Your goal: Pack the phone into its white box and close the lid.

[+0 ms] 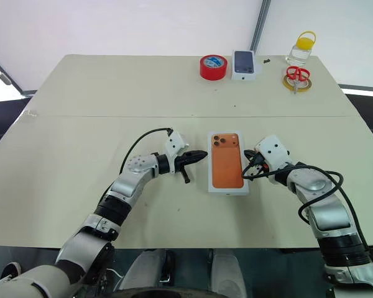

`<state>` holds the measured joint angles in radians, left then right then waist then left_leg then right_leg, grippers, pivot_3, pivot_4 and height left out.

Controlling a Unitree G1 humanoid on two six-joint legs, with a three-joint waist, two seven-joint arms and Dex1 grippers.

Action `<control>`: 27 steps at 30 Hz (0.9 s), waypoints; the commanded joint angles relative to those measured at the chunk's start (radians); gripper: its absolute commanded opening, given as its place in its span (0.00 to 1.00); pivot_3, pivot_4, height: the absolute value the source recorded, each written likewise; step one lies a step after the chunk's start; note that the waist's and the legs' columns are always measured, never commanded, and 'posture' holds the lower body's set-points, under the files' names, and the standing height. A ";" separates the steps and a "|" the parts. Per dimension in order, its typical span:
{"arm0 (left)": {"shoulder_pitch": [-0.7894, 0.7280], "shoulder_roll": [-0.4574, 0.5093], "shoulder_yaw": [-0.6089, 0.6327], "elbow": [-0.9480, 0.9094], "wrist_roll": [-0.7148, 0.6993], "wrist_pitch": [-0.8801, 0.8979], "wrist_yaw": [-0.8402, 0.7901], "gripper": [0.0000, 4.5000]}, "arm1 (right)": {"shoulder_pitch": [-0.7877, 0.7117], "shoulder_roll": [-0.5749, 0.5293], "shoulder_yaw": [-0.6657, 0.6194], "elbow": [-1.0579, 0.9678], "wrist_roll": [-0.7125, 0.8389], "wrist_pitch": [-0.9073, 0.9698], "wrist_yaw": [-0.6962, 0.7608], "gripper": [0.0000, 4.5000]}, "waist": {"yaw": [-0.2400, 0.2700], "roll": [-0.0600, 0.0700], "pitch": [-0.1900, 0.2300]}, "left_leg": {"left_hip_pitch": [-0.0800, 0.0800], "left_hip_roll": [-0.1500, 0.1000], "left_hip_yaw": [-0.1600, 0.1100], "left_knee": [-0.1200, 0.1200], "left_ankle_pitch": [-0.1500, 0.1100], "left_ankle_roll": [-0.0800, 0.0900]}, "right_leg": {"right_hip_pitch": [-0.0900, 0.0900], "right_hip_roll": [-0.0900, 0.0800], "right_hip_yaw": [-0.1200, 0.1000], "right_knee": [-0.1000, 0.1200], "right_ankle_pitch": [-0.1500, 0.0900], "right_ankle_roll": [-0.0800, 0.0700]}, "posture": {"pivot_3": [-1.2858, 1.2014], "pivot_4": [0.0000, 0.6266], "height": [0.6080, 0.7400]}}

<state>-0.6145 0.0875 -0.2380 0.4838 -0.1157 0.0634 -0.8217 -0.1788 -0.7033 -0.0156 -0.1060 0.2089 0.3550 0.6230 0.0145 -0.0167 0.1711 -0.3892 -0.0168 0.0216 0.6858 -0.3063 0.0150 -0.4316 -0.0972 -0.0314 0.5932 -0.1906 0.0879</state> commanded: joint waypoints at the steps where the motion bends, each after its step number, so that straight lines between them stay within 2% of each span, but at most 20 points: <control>1: -0.035 -0.022 0.005 0.008 0.005 -0.043 0.008 0.00 | -0.035 0.019 0.010 -0.011 -0.025 -0.018 -0.004 0.00 | -0.001 0.000 0.000 | 0.000 0.000 0.000 0.000 0.000 0.000 | 0.000 0.000 0.000 0.000 0.000 0.000 | 0.52 0.24 1.00; 11: -0.064 -0.036 0.023 0.062 0.016 -0.056 0.031 0.00 | -0.115 0.074 0.046 0.078 -0.123 -0.022 -0.043 0.00 | -0.002 0.000 0.000 | 0.000 0.000 0.000 0.000 0.000 0.000 | 0.000 0.000 0.000 0.000 0.000 0.000 | 0.52 0.24 1.00; 20: -0.073 -0.003 0.060 0.105 0.026 -0.081 0.073 0.00 | -0.113 0.056 0.060 0.127 -0.210 -0.042 -0.067 0.00 | -0.003 0.000 0.000 | 0.000 0.000 0.000 0.000 0.000 0.000 | 0.000 0.000 0.000 0.001 0.000 0.000 | 0.52 0.24 1.00; 23: -0.086 0.008 0.095 0.094 0.010 -0.100 0.096 0.00 | -0.126 0.051 0.011 0.138 -0.200 -0.058 -0.084 0.00 | -0.002 0.000 0.000 | 0.000 0.000 0.000 0.000 0.000 0.000 | 0.000 0.000 0.000 0.001 0.000 0.000 | 0.52 0.24 1.00; 27: -0.138 -0.020 0.146 0.067 -0.042 -0.098 0.110 0.00 | -0.133 0.094 -0.101 0.041 -0.020 -0.045 -0.015 0.00 | 0.000 0.000 0.000 | 0.000 0.000 0.000 0.000 0.000 0.000 | 0.000 0.000 0.000 0.001 0.001 0.001 | 0.52 0.24 1.00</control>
<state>-0.7178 0.0912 -0.1115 0.6011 -0.1228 -0.0097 -0.7175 -0.2886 -0.6189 -0.0669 0.0113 0.1172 0.3209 0.5851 0.0146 -0.0168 0.1712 -0.3893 -0.0171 0.0214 0.6858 -0.3063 0.0150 -0.4318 -0.0971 -0.0315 0.5940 -0.1900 0.0887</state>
